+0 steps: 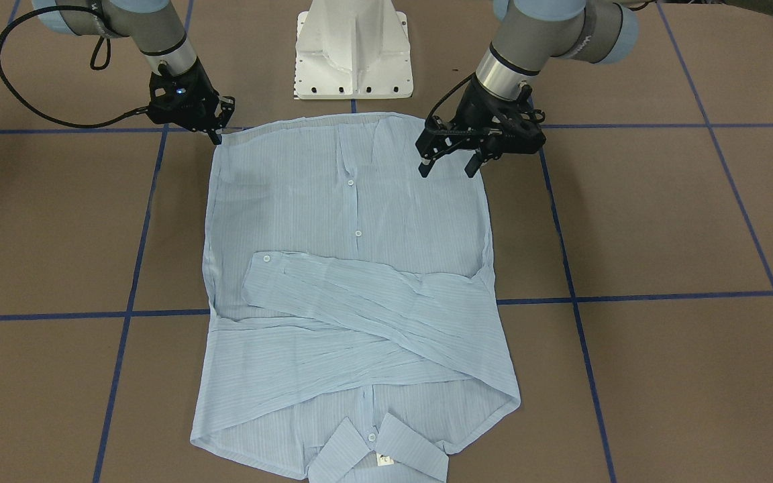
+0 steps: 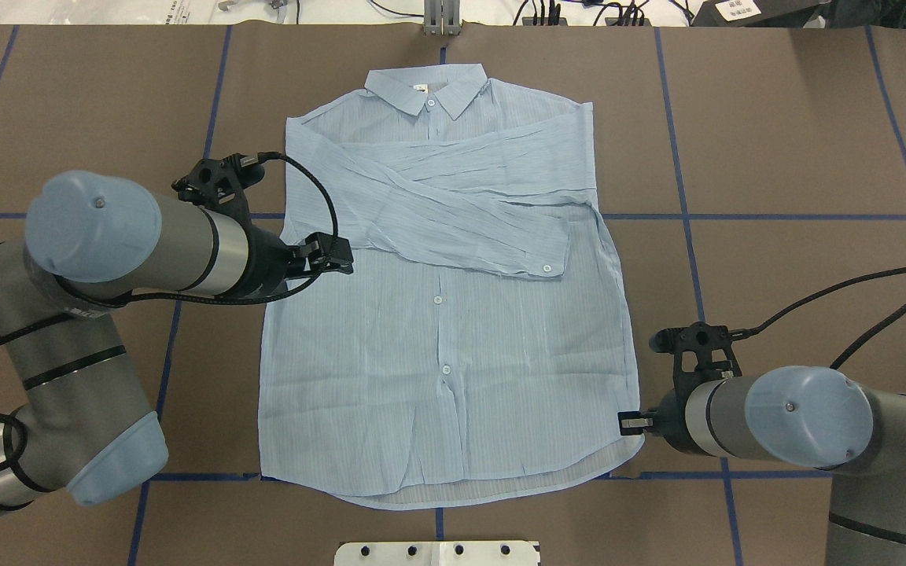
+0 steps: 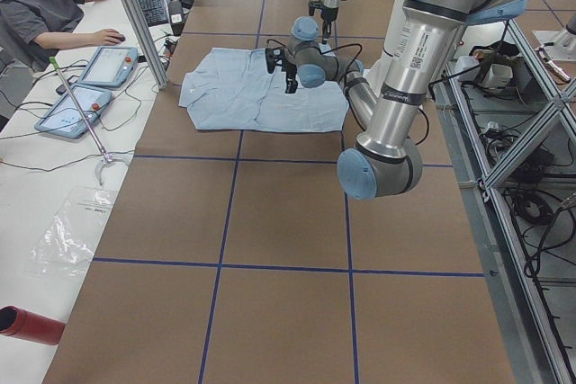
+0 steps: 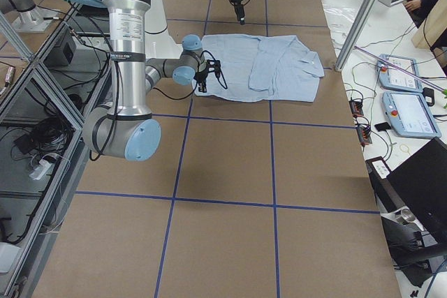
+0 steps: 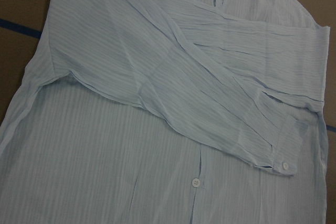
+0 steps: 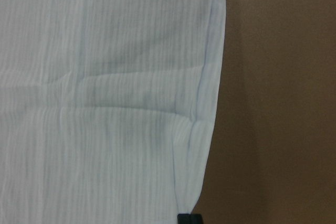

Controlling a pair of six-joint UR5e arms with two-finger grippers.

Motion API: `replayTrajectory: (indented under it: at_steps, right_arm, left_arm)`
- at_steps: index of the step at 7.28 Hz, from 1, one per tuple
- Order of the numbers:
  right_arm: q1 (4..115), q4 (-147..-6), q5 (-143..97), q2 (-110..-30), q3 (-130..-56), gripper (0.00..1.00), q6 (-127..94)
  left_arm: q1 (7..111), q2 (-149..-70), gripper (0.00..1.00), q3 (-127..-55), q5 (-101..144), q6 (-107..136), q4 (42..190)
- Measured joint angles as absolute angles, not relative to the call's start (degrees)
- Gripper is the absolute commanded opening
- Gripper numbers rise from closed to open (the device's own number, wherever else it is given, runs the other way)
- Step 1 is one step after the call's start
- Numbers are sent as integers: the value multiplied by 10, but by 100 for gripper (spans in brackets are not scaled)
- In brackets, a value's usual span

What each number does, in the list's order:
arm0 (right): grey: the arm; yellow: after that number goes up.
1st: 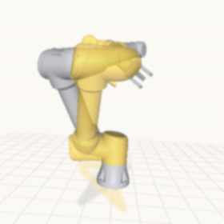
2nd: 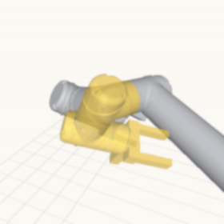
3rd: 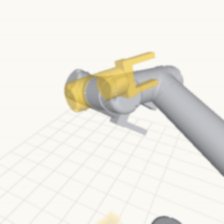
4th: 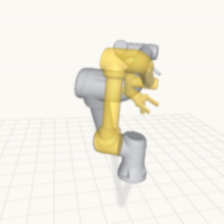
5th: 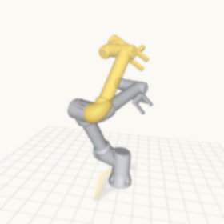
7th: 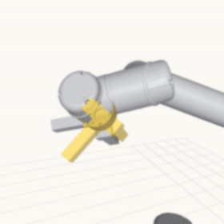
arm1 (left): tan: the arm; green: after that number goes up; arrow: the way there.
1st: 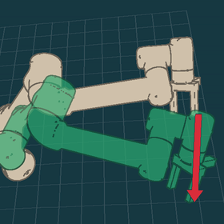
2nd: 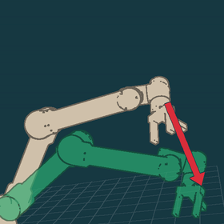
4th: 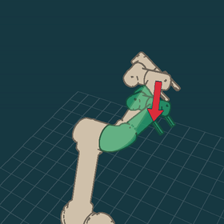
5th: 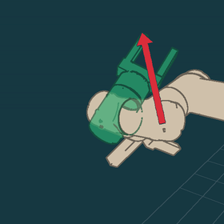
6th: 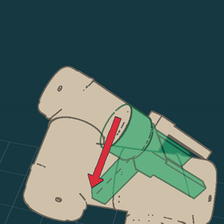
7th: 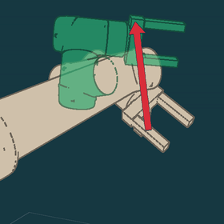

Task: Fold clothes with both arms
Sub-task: 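Lower the left gripper to its hem corner while the right gripper waits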

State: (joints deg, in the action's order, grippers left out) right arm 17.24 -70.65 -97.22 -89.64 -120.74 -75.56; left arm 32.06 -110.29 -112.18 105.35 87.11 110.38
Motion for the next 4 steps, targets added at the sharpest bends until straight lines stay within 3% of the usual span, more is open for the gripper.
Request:
replayTrajectory:
  at_steps: [1,2,4]
  right_arm:
    - [172,-705,-972,-896,-1208,0,-757]
    - [172,-704,-970,-892,-1209,0,-758]
    - [173,-703,-968,-884,-1209,0,-759]
  left_arm:
    - [296,-1073,100,-1134,1044,870,1103]
    - [266,-1042,93,-1142,1033,871,1100]
    - [215,-1010,92,-1152,1015,876,1063]
